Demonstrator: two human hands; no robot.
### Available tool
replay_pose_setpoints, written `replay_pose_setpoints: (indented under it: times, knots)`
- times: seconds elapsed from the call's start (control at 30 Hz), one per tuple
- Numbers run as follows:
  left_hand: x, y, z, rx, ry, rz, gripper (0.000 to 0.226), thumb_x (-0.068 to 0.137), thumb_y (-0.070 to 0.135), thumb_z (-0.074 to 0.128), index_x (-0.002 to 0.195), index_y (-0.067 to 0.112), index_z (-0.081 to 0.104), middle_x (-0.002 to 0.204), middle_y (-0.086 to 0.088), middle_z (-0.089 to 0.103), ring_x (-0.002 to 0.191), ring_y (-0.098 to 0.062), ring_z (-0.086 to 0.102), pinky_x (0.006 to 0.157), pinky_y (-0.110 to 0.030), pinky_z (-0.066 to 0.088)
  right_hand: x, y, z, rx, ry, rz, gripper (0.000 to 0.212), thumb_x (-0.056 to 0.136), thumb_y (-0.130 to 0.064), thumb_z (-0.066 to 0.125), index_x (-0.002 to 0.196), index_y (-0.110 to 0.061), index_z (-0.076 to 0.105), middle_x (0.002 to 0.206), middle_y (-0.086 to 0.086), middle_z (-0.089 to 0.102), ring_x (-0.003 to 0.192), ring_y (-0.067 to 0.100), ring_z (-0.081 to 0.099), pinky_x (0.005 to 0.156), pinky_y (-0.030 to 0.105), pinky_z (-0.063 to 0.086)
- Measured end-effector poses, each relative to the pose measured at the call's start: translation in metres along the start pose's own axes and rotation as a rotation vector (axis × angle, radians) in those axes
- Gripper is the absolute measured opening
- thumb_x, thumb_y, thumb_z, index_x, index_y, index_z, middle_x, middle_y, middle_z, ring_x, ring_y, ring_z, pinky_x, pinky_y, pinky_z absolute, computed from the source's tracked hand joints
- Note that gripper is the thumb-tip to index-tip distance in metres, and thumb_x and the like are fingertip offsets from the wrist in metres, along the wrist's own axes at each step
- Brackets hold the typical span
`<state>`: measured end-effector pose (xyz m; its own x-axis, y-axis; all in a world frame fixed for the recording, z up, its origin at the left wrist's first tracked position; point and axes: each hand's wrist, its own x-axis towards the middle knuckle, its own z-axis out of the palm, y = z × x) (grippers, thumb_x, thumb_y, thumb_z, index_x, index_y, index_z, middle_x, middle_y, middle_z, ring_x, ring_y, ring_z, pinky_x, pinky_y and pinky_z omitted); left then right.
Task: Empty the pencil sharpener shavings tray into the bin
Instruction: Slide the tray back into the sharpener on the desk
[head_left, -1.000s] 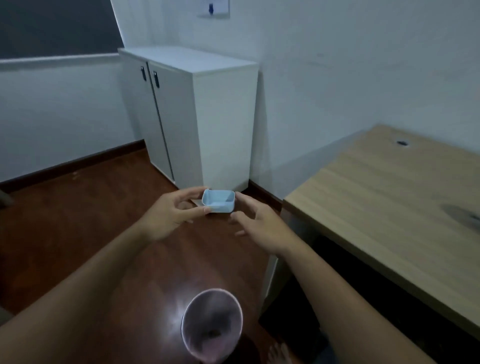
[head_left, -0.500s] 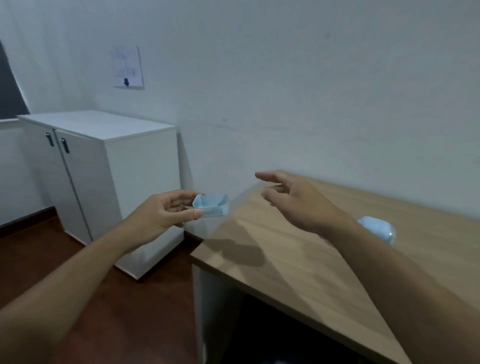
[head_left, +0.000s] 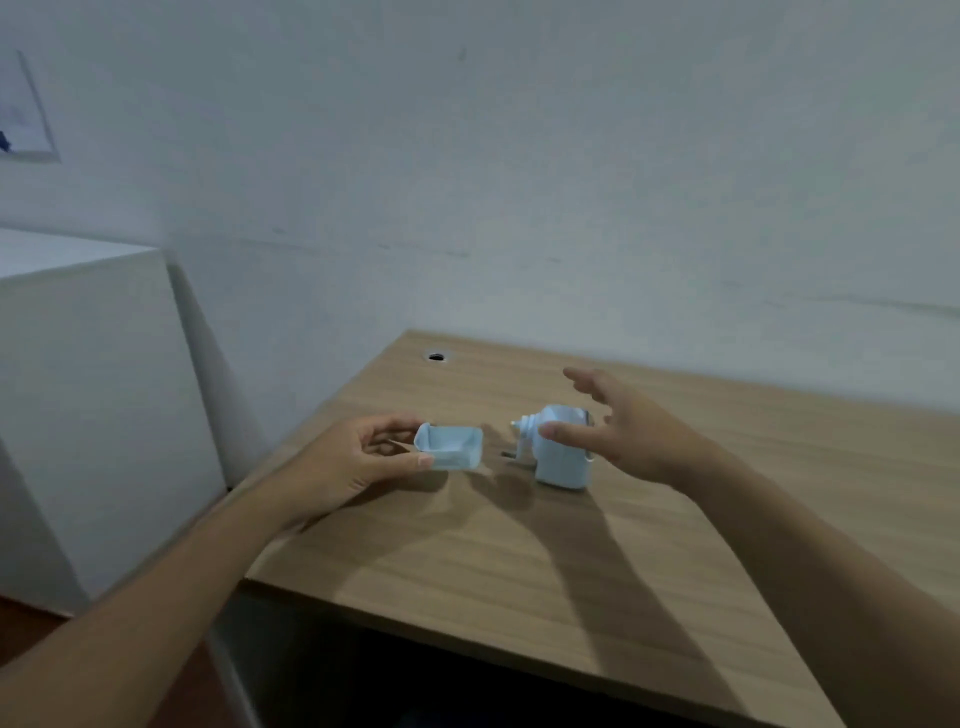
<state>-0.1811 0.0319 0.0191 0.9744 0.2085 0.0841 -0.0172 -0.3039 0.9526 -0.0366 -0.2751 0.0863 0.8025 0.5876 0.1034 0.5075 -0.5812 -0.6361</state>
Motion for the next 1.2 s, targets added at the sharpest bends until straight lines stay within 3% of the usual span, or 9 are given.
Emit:
replay_pose_setpoints:
  times: [0.1,0.2,0.27,0.37,0.5,0.7,0.83,1.0,1.2]
  knots:
    - [0.011,-0.001,0.015,0.032,-0.027,0.025,0.048,0.082,0.033,0.090,0.129,0.031,0.078,0.124,0.010,0.085,0.120,-0.011,0.079,0.110,-0.030,0.059,-0.001,0.031,0.012,0.085,-0.038,0.069,0.107,0.083,-0.045,0.096,0.171,-0.024,0.040,0.168,-0.001,0.055,0.155,0.015,0.054,0.129,0.044,0.045]
    - [0.021,-0.002,0.023,0.058,-0.043,0.047,0.048,0.079,0.038,0.090,0.126,0.034,0.079,0.124,0.011,0.085,0.119,-0.009,0.079,0.110,-0.029,0.058,0.001,0.054,0.025,0.133,-0.068,0.049,0.084,0.083,-0.035,0.098,0.156,-0.025,0.058,0.142,-0.012,0.076,0.131,0.004,0.073,0.120,0.040,0.055]
    - [0.026,-0.003,0.025,0.096,-0.056,0.056,0.042,0.085,0.033,0.090,0.125,0.037,0.079,0.124,0.013,0.085,0.118,-0.006,0.079,0.110,-0.029,0.058,0.004,0.063,0.031,0.150,-0.034,0.040,0.080,0.082,-0.045,0.098,0.151,-0.030,0.061,0.136,-0.015,0.078,0.124,0.001,0.076,0.116,0.040,0.058]
    - [0.033,-0.003,0.027,0.127,-0.095,0.049,0.041,0.091,0.027,0.088,0.130,0.037,0.079,0.125,0.011,0.085,0.118,-0.009,0.079,0.109,-0.033,0.059,0.014,0.074,0.036,0.209,0.006,0.011,0.084,0.074,-0.063,0.096,0.147,-0.035,0.064,0.136,-0.017,0.079,0.125,0.004,0.076,0.115,0.043,0.059]
    - [0.044,-0.005,0.033,0.168,-0.150,0.066,0.046,0.093,0.023,0.088,0.136,0.035,0.078,0.128,0.004,0.084,0.124,-0.020,0.077,0.114,-0.036,0.056,0.019,0.072,0.036,0.262,-0.022,-0.032,0.070,0.086,-0.039,0.095,0.149,-0.029,0.066,0.136,-0.015,0.080,0.127,0.004,0.076,0.117,0.040,0.058]
    - [0.058,-0.007,0.038,0.218,-0.119,0.077,0.045,0.090,0.028,0.090,0.132,0.042,0.079,0.120,0.008,0.086,0.116,-0.011,0.079,0.112,-0.031,0.056,0.021,0.079,0.033,0.322,-0.061,-0.107,0.065,0.094,-0.017,0.089,0.154,-0.020,0.063,0.141,-0.013,0.079,0.130,0.000,0.074,0.113,0.019,0.056]
    - [0.063,-0.009,0.045,0.170,-0.101,0.071,0.045,0.090,0.029,0.091,0.133,0.038,0.080,0.111,-0.003,0.086,0.094,0.002,0.073,0.103,-0.027,0.054,0.021,0.079,0.034,0.280,-0.065,-0.137,0.067,0.094,-0.028,0.090,0.155,-0.026,0.062,0.144,-0.015,0.077,0.135,0.003,0.072,0.119,0.032,0.054]
    - [0.070,-0.013,0.053,0.143,-0.084,0.077,0.047,0.091,0.021,0.090,0.135,0.028,0.079,0.121,0.008,0.087,0.116,-0.007,0.080,0.112,-0.031,0.057,0.023,0.082,0.041,0.317,-0.055,-0.129,0.068,0.091,-0.027,0.092,0.153,-0.025,0.064,0.142,-0.014,0.078,0.133,0.003,0.074,0.120,0.035,0.055]
    - [0.080,-0.010,0.062,0.199,-0.106,0.026,0.101,0.076,0.043,0.095,0.165,0.029,0.049,0.124,0.015,0.085,0.125,-0.007,0.077,0.122,-0.037,0.049,0.027,0.083,0.050,0.306,-0.009,-0.106,0.071,0.082,-0.034,0.098,0.145,-0.025,0.067,0.131,-0.015,0.082,0.121,-0.003,0.077,0.111,0.027,0.060]
